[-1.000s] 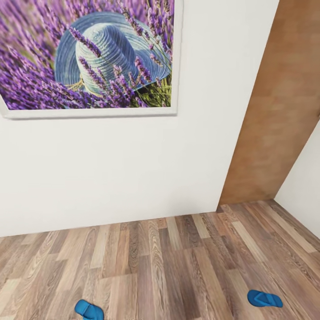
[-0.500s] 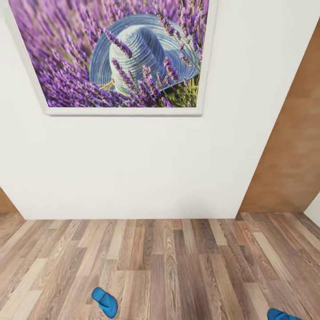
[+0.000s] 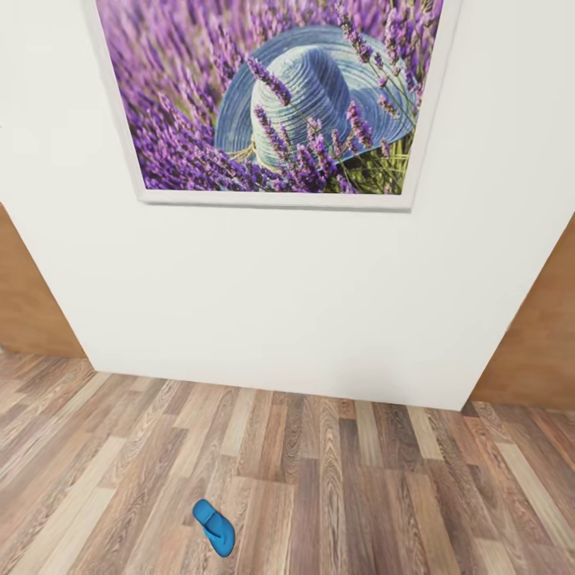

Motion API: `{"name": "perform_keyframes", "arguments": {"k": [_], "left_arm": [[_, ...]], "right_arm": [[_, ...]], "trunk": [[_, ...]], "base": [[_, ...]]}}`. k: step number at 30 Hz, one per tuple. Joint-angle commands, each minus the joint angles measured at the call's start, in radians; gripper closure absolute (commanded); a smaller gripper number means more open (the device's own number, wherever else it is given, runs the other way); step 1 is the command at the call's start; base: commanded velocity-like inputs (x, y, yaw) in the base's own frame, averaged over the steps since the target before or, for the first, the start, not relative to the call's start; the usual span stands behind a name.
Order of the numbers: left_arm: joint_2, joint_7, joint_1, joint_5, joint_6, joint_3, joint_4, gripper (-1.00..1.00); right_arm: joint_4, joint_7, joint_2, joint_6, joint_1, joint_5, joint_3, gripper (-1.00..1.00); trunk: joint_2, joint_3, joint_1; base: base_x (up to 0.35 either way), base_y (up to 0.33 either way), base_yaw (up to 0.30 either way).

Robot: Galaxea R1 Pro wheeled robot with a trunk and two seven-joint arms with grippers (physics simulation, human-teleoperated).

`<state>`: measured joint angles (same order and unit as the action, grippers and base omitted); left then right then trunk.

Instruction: In the bedroom, move the book from the bed onto either nightstand, and place the two sandals side by side next to the bed.

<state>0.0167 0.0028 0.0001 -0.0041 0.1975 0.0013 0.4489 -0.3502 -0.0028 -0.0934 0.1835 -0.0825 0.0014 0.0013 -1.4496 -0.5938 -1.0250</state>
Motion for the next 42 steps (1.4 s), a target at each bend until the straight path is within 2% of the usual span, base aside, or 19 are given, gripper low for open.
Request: {"name": "perform_keyframes", "arguments": {"k": [1, 42], "left_arm": [[0.000, 0.000, 0.000, 0.000, 0.002, 0.000, 0.001, -1.00], [0.000, 0.000, 0.000, 0.000, 0.002, 0.000, 0.001, -1.00]], "right_arm": [[0.000, 0.000, 0.000, 0.003, 0.000, 0.000, 0.000, -1.00], [0.000, 0.000, 0.000, 0.003, 0.000, 0.000, 0.000, -1.00]], "trunk": [[0.000, -0.001, 0.000], [0.000, -0.001, 0.000]], "base": [[0.000, 0.000, 0.292], [0.000, 0.000, 0.292]]}}
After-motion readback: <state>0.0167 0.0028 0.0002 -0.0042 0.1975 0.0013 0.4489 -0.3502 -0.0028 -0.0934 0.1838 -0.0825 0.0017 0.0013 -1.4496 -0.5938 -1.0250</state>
